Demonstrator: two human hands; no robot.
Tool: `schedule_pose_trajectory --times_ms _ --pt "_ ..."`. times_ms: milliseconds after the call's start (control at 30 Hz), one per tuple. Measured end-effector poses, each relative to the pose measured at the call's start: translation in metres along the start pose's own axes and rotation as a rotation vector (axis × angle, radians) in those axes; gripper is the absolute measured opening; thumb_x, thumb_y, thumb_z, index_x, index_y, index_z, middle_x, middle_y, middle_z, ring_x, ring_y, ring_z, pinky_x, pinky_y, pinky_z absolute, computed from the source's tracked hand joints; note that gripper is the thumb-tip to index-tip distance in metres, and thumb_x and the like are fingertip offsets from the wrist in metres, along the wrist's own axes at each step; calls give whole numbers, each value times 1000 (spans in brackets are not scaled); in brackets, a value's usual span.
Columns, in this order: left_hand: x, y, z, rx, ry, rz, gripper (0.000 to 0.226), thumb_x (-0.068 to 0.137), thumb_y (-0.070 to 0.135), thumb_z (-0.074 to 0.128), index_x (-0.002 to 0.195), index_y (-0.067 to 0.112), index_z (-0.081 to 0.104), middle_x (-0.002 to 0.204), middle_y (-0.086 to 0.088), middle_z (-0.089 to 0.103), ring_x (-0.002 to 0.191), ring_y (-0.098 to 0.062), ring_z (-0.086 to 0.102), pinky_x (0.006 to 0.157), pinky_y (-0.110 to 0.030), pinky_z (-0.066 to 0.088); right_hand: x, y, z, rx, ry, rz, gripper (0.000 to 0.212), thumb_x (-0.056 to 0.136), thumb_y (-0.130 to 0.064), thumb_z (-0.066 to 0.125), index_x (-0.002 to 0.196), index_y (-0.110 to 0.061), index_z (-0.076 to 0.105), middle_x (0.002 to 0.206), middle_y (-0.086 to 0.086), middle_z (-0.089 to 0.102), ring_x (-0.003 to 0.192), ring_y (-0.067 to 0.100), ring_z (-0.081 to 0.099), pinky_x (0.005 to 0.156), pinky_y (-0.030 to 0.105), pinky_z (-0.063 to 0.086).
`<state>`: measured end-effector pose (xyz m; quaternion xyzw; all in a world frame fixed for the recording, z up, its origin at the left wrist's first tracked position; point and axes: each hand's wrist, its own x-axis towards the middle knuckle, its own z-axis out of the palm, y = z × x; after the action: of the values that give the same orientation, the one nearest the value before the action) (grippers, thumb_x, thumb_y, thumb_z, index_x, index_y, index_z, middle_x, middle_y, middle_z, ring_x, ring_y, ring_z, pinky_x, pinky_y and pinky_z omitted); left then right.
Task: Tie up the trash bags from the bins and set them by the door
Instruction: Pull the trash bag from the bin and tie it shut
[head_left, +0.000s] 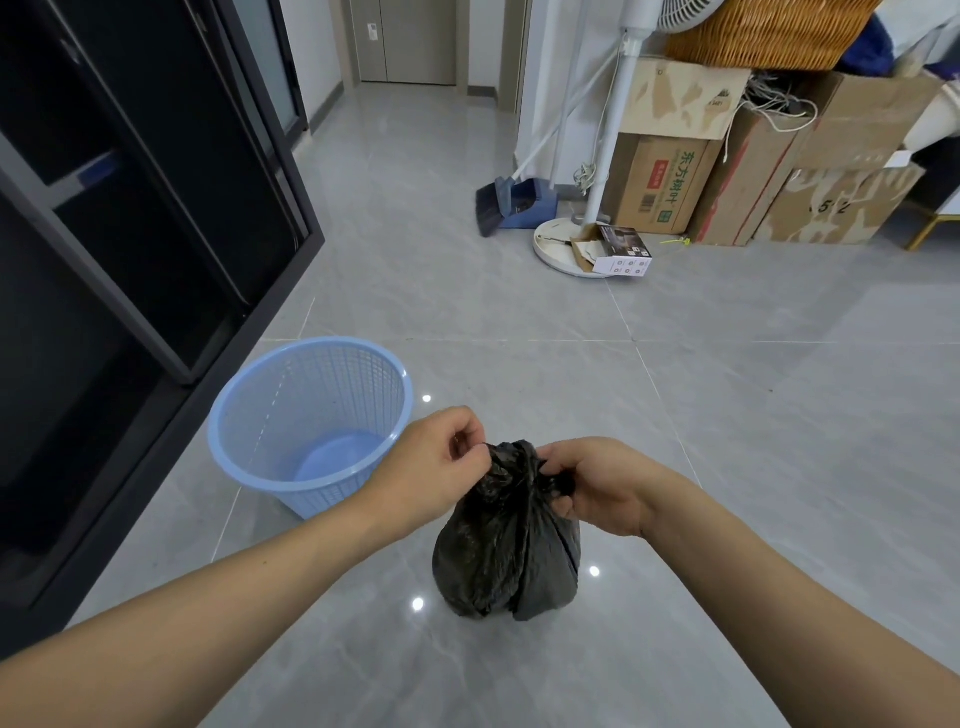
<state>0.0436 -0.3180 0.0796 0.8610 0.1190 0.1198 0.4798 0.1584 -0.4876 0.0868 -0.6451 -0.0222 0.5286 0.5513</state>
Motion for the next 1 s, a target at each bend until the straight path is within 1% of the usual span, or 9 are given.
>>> schedule_pose_trajectory --times_ms 67,167,267,400,567,667,767,900,1000 --pt "5 2 -3 -108 -6 -119 10 72 33 56 68 24 55 60 12 56 56 -6 50 54 -20 41 -3 -2 -1 -296 145 -128 29 87 5 43 94 -3 69 83 10 67 64 17 56 52 24 44" --pt "11 6 -7 -270 -23 -269 4 72 15 58 73 12 55 58 -1 59 57 -17 55 57 -33 45 -4 -3 -5 -513 281 -273 28 86 4 45 88 -8 70 74 2 68 52 2 59 44 11 39" --pt "14 9 -10 -255 -81 -379 20 81 -2 46 76 13 58 54 4 60 47 -11 52 49 -26 41 -4 0 -6 -595 286 -314 25 92 -3 45 91 -14 68 80 -1 69 54 -4 61 43 7 38" --pt "12 14 -8 -135 -145 -496 37 79 -5 33 63 13 60 48 1 51 43 -13 40 45 -22 30 0 4 2 -722 333 -345 25 96 -15 41 88 -17 65 85 -6 65 72 7 55 56 17 37" --pt "5 23 -8 229 -139 -330 22 81 15 39 58 14 39 55 -1 38 53 -18 35 51 -29 29 2 5 10 -773 338 -303 30 98 -24 37 78 -18 58 69 -6 51 59 9 42 54 23 32" --pt "-1 27 -12 488 -289 -293 30 80 43 40 71 14 43 69 3 52 64 -16 48 55 -31 34 1 7 8 -791 287 -247 32 99 -28 40 73 -17 54 64 -3 46 50 11 36 51 23 29" --pt "-2 25 -18 734 -368 -198 23 79 34 43 85 13 51 80 -2 59 75 -21 54 57 -32 38 -1 9 1 -724 236 -189 35 99 -34 40 69 -15 43 61 -2 33 49 14 28 48 25 28" --pt "-1 24 -17 766 -359 -110 22 86 18 38 69 7 47 71 -6 56 64 -21 48 54 -31 36 -1 7 0 -433 198 -121 44 98 -48 35 68 -16 38 60 1 33 48 16 30 47 25 28" --pt "-3 28 -8 815 -299 -6 30 92 25 34 67 10 44 68 -3 52 64 -22 49 54 -33 33 -2 3 -1 -209 83 -83 39 93 -48 51 75 -13 47 57 1 40 45 16 41 43 24 30"
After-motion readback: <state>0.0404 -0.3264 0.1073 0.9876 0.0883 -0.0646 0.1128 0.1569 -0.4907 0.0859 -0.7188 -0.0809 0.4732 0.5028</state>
